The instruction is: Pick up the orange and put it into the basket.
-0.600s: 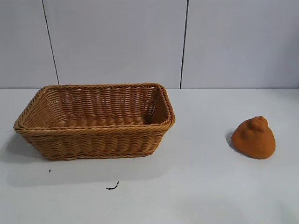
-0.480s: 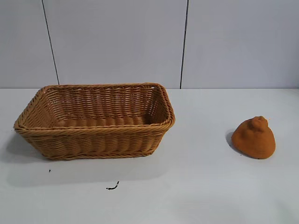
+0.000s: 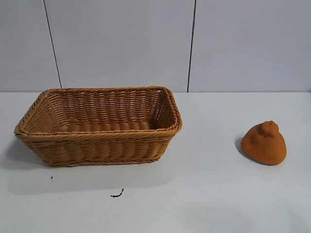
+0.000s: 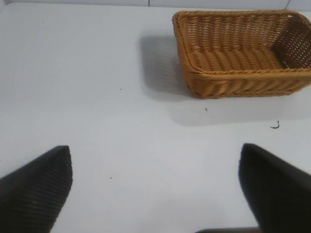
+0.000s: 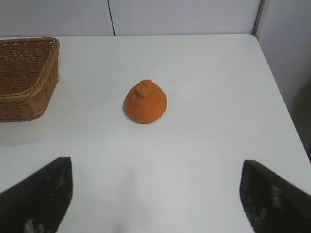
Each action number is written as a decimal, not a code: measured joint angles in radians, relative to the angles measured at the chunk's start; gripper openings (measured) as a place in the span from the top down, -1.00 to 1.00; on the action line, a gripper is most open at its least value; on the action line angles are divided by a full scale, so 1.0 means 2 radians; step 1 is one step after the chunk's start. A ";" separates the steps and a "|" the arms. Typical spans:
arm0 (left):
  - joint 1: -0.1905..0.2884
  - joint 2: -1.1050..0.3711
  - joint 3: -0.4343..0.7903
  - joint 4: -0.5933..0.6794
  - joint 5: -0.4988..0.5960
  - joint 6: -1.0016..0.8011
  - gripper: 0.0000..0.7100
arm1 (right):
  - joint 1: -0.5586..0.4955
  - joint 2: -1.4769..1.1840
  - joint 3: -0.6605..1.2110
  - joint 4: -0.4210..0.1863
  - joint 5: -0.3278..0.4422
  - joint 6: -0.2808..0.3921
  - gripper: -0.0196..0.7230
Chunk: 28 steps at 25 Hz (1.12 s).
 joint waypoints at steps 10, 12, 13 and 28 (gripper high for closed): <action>0.000 0.000 0.000 0.000 0.000 0.000 -0.88 | 0.000 0.292 -0.160 0.026 0.000 0.000 -0.77; 0.000 0.000 0.000 0.000 0.000 0.000 -0.88 | 0.000 0.353 -0.201 0.032 0.000 0.000 -0.77; 0.000 0.000 0.000 0.000 0.000 0.000 -0.88 | 0.000 0.386 -0.218 0.035 0.001 0.000 -0.77; 0.000 0.000 0.000 0.000 0.000 0.000 -0.88 | 0.000 0.793 -0.504 0.057 0.081 0.000 -0.77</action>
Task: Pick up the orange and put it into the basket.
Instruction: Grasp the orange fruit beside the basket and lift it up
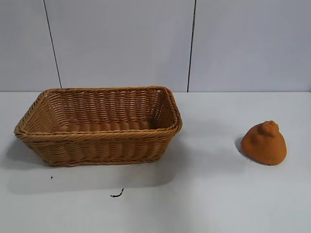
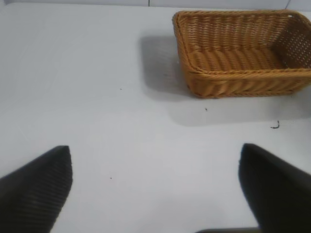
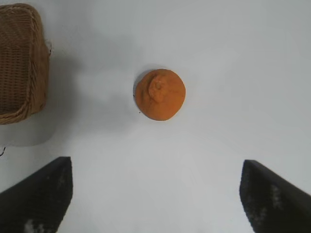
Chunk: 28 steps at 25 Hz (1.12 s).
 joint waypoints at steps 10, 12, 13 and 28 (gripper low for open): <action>0.000 0.000 0.000 0.000 0.000 0.000 -0.88 | 0.012 0.141 -0.028 0.002 0.003 0.000 -0.77; 0.000 0.000 0.000 0.000 0.000 0.000 -0.88 | 0.020 0.160 -0.028 0.002 -0.002 0.000 -0.77; 0.000 0.000 0.000 0.000 0.000 0.000 -0.88 | 0.025 0.171 -0.028 0.002 -0.005 0.003 -0.77; 0.000 0.000 0.000 0.000 0.000 0.000 -0.88 | 0.031 0.296 -0.028 -0.038 -0.042 0.037 -0.77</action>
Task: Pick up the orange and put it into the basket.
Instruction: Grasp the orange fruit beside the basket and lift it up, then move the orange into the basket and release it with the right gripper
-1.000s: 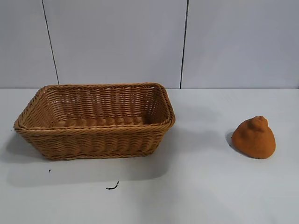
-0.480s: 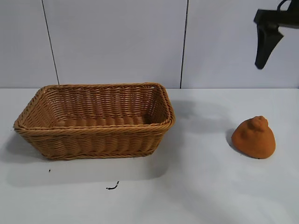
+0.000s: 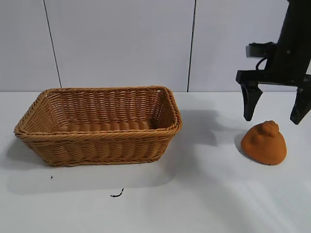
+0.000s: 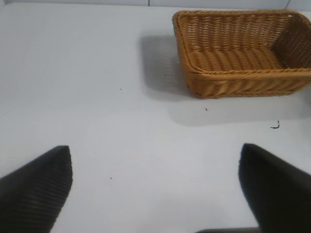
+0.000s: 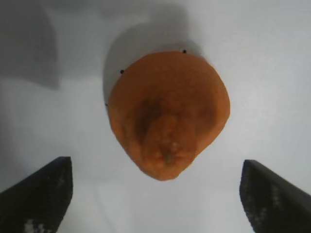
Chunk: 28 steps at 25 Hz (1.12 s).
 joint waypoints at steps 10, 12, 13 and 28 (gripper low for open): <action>0.000 0.000 0.000 0.000 0.000 0.000 -0.88 | 0.000 0.019 -0.001 0.000 -0.020 0.000 0.25; 0.000 0.000 0.000 0.000 0.000 0.000 -0.88 | 0.000 0.013 -0.002 0.000 -0.017 0.000 0.73; 0.000 0.000 0.000 0.000 0.000 0.000 -0.88 | 0.000 0.007 -0.002 0.000 -0.017 0.000 0.76; 0.000 0.000 0.000 0.000 0.000 0.000 -0.88 | 0.000 -0.073 -0.149 0.005 0.057 0.000 0.76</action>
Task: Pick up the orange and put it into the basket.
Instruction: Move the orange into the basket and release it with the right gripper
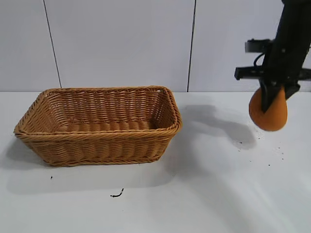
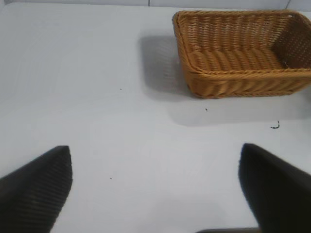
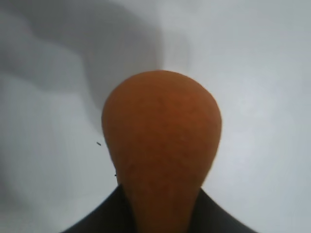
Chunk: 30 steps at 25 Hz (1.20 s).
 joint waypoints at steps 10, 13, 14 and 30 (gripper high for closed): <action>0.000 0.000 0.000 0.000 0.000 0.000 -0.88 | 0.084 -0.004 -0.013 0.009 0.003 0.005 0.76; 0.000 0.000 0.000 0.000 0.000 0.000 -0.88 | 0.125 -0.004 -0.013 0.010 0.003 0.015 0.76; 0.000 0.000 0.000 0.000 0.000 0.000 -0.88 | 0.140 -0.004 -0.013 0.010 0.002 0.017 0.76; 0.000 0.000 0.000 0.000 0.000 0.000 -0.88 | 0.278 0.082 -0.013 0.004 -0.132 0.068 0.76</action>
